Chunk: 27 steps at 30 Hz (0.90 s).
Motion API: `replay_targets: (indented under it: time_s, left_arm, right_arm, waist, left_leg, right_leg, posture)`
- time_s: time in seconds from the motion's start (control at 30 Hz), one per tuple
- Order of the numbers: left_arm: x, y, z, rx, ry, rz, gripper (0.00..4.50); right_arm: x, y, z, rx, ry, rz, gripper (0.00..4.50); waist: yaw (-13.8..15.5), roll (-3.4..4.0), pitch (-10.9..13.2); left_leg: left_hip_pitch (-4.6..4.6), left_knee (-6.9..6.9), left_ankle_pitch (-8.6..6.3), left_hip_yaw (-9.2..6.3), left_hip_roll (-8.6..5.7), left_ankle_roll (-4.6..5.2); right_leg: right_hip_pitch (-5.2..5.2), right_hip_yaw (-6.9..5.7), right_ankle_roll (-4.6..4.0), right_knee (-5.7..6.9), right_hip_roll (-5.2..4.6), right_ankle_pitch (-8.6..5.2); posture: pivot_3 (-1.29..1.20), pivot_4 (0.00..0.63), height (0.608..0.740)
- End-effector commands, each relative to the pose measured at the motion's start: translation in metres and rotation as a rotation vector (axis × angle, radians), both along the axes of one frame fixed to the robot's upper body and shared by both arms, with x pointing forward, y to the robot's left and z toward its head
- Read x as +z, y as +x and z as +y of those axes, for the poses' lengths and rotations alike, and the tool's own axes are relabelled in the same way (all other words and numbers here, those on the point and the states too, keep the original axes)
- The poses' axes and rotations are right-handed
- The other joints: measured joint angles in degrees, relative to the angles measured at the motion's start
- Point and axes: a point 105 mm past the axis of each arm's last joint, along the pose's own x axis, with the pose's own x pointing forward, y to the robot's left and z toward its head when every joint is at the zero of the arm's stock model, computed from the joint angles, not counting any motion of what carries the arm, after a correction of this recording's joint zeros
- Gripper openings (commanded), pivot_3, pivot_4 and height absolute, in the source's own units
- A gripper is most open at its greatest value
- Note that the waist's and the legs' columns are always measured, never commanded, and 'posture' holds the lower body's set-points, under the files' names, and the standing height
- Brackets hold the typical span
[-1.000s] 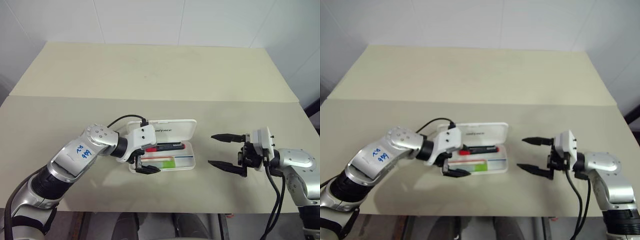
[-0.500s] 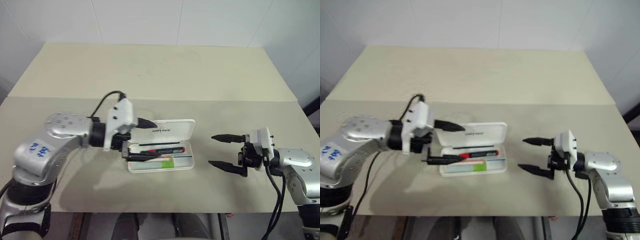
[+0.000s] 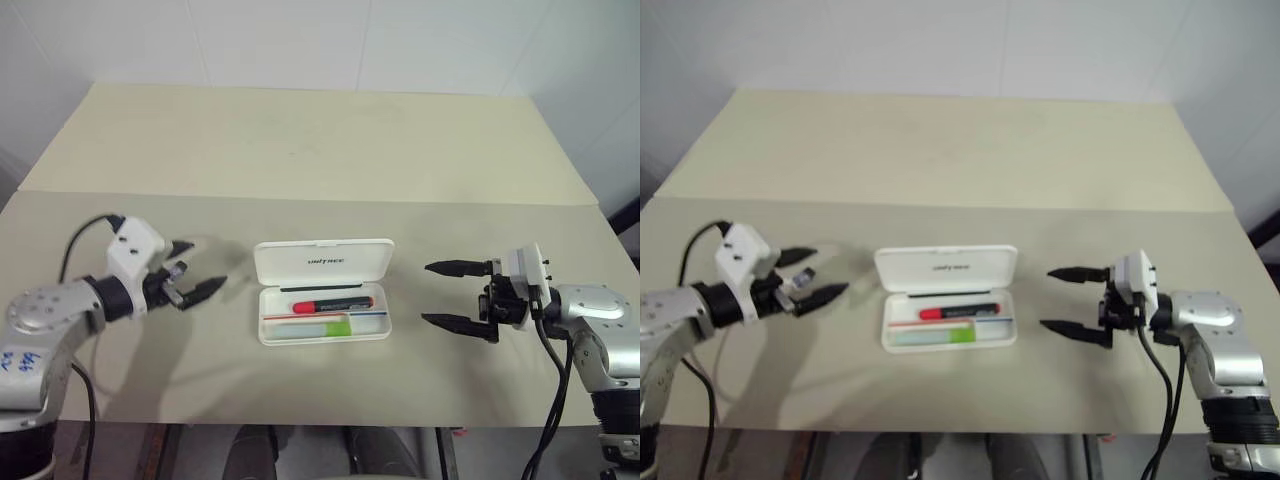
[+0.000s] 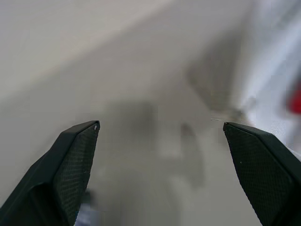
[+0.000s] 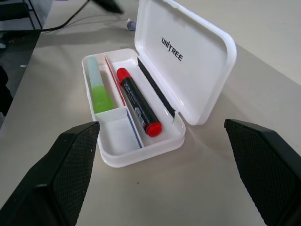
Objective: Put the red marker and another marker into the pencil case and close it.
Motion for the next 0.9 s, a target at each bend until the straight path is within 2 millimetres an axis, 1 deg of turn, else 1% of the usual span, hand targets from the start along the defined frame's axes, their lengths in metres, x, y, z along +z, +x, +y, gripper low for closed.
replay_targets:
  time_s: [0.03,0.13,0.3,0.53,0.63,0.73,0.83,0.9]
  left_arm:
    - [0.001,-0.004,0.016,0.056,0.0,-0.033,4.48]
    - [0.0,-0.004,0.024,0.074,-0.007,-0.048,4.48]
    - [0.007,0.007,0.05,0.165,-0.005,-0.097,4.48]
    - [0.0,0.025,0.07,0.236,-0.032,-0.084,4.48]
    - [-0.008,0.03,0.074,0.238,-0.031,-0.046,4.48]
    - [-0.015,0.039,0.075,0.228,-0.068,-0.015,4.48]
    - [-0.026,0.042,0.071,0.178,-0.09,0.058,4.48]
    - [-0.035,0.043,0.071,0.153,-0.076,0.125,4.48]
  right_arm:
    - [0.006,0.001,0.001,0.016,-0.001,-0.029,4.5]
    - [0.006,0.001,0.002,0.019,-0.001,-0.029,4.5]
    - [0.007,0.0,0.003,0.016,-0.001,-0.028,4.5]
    - [0.007,-0.002,0.004,0.009,0.001,-0.032,4.5]
    - [0.007,-0.002,0.005,0.006,0.002,-0.032,4.5]
    - [0.007,-0.002,0.006,0.006,0.003,-0.031,4.5]
    - [0.007,-0.001,0.008,0.006,0.004,-0.031,4.5]
    - [0.007,-0.001,0.008,0.007,0.004,-0.032,4.5]
  waist:
    - [-0.04,0.0,0.0]
    - [-0.13,0.0,0.0]
    - [-0.15,0.0,0.0]
    - [-0.18,0.0,0.0]
    - [-0.19,0.01,0.0]
    - [-0.17,0.0,0.0]
    - [-0.14,0.01,0.0]
    - [-0.2,0.01,0.0]
  left_leg:
    - [0.01,0.0,0.01,0.0,-0.01,-0.01]
    - [0.05,0.04,0.01,0.02,-0.02,0.0]
    - [0.04,0.03,0.02,0.02,-0.05,0.01]
    - [0.02,-0.04,0.01,0.03,-0.05,0.01]
    - [0.02,-0.03,0.01,0.04,-0.05,0.01]
    - [0.02,-0.03,0.01,0.05,-0.05,0.01]
    - [0.02,-0.03,0.01,0.04,-0.05,0.01]
    - [0.02,-0.02,0.01,0.05,-0.05,0.01]
  right_leg:
    - [0.01,0.0,-0.01,0.02,0.0,0.0]
    - [0.05,0.03,0.0,0.01,-0.01,0.01]
    - [0.04,0.04,0.0,0.0,-0.02,0.01]
    - [-0.01,0.03,-0.01,-0.02,-0.02,0.0]
    - [0.0,0.03,-0.01,-0.01,-0.02,0.01]
    - [-0.01,0.03,0.0,-0.01,-0.01,0.01]
    - [-0.01,0.01,0.0,0.01,0.0,0.01]
    - [-0.01,0.01,0.0,0.0,-0.01,0.01]
  posture:
    - [0.0,0.15,0.74]
    - [0.0,0.15,0.74]
    - [0.0,0.15,0.74]
    - [0.0,0.15,0.74]
    - [0.0,0.15,0.74]
    - [0.0,0.15,0.74]
    - [0.0,0.15,0.74]
    - [0.0,0.15,0.74]
